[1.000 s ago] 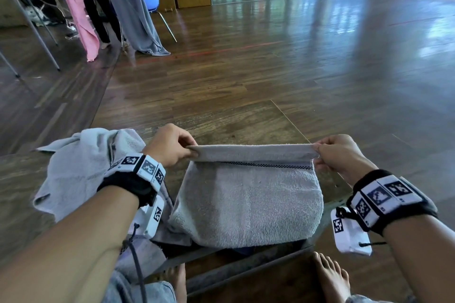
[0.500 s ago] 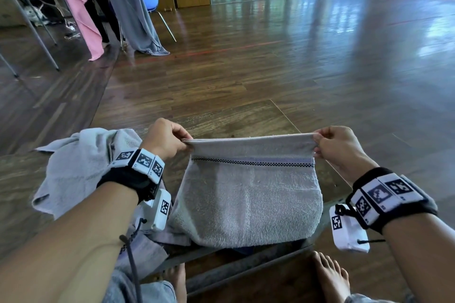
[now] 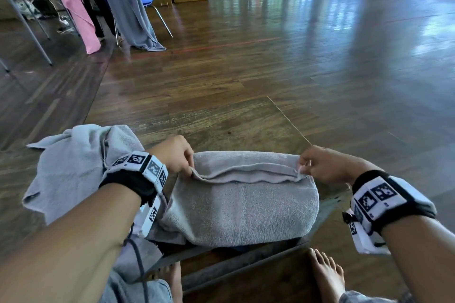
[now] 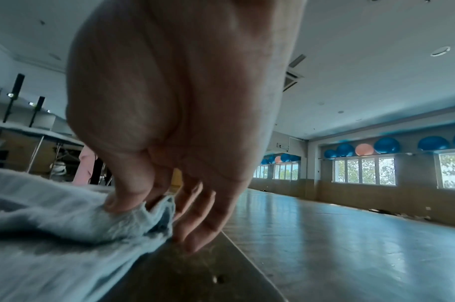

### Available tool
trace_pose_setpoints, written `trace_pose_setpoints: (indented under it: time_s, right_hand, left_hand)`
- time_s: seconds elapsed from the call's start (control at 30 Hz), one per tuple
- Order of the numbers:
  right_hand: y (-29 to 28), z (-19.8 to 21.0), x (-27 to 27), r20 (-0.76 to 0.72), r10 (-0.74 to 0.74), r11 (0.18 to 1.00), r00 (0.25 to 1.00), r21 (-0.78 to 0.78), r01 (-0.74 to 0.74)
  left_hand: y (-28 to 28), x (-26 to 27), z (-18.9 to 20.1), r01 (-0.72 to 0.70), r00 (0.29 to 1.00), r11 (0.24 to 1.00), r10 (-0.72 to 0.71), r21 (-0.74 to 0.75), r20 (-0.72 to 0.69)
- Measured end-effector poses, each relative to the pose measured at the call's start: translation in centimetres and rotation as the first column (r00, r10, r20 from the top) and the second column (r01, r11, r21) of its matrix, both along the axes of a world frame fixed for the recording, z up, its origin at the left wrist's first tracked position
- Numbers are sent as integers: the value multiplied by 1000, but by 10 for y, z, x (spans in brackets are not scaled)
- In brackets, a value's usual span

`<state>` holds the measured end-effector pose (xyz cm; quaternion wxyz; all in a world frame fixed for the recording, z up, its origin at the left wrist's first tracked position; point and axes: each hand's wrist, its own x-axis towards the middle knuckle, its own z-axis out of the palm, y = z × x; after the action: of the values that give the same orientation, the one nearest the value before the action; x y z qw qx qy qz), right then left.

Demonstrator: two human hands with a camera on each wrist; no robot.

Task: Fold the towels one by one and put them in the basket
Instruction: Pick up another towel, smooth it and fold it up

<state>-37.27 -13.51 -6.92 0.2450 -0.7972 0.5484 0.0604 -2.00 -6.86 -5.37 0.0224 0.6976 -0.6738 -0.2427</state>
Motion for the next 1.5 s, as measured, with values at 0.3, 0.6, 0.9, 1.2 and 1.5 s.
trace_pose_setpoints:
  time_s: [0.3, 0.6, 0.9, 1.2, 1.5]
  right_hand:
    - [-10, 40, 16, 541, -136, 764, 830, -476, 436]
    - [-14, 18, -13, 609, 133, 789, 782, -543, 288]
    - [2, -30, -29, 676, -38, 968, 736, -157, 194]
    - [-4, -24, -27, 721, -90, 958, 687, -125, 257]
    - [-14, -7, -34, 648, -185, 976, 739, 36, 213]
  left_hand:
    - [-17, -16, 45, -154, 978, 686, 210, -711, -10]
    - [1, 17, 35, -143, 984, 628, 6, -765, -178]
    - [23, 25, 2, -128, 972, 939, 54, -318, -230]
    - [18, 39, -2, -150, 949, 973, 93, -173, -300]
    - [22, 42, -1, -183, 766, 949, 302, 258, -568]
